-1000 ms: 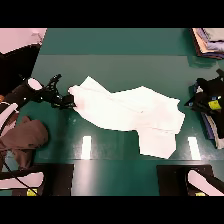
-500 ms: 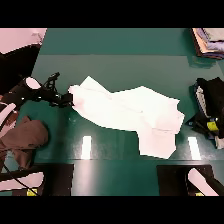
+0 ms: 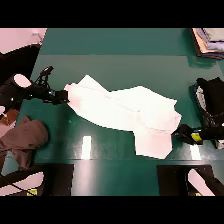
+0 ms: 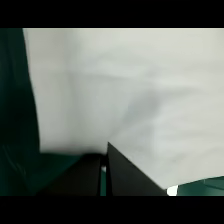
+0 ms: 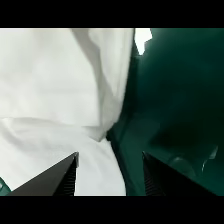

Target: Fold the shirts.

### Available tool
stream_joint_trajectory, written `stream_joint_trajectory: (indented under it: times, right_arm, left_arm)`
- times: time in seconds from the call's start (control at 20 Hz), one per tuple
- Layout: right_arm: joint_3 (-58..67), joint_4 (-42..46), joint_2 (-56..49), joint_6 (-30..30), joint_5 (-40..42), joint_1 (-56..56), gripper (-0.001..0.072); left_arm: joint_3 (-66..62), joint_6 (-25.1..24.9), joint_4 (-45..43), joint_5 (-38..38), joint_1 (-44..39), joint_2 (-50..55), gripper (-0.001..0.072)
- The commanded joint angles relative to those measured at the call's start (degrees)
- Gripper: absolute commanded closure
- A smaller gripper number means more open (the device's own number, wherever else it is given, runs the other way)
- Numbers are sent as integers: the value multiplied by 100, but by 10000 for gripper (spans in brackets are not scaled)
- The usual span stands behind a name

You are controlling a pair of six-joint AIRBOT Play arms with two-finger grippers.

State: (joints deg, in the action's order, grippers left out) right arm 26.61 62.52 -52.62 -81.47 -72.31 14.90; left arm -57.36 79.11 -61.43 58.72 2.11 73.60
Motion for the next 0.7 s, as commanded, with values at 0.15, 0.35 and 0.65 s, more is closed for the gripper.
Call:
stream_joint_trajectory:
  times: [0.15,0.35,0.65]
  right_arm:
    - [-61,-153,-562,-101,380,-1014,292]
    - [398,-92,-903,-98,356,-1447,660]
    - [1923,-92,251,-101,120,-1445,695]
  left_arm:
    - [-7,-151,-15,74,7,-28,684]
    - [-39,-160,-146,367,7,-61,685]
    - [-673,-153,-337,629,9,-1320,685]
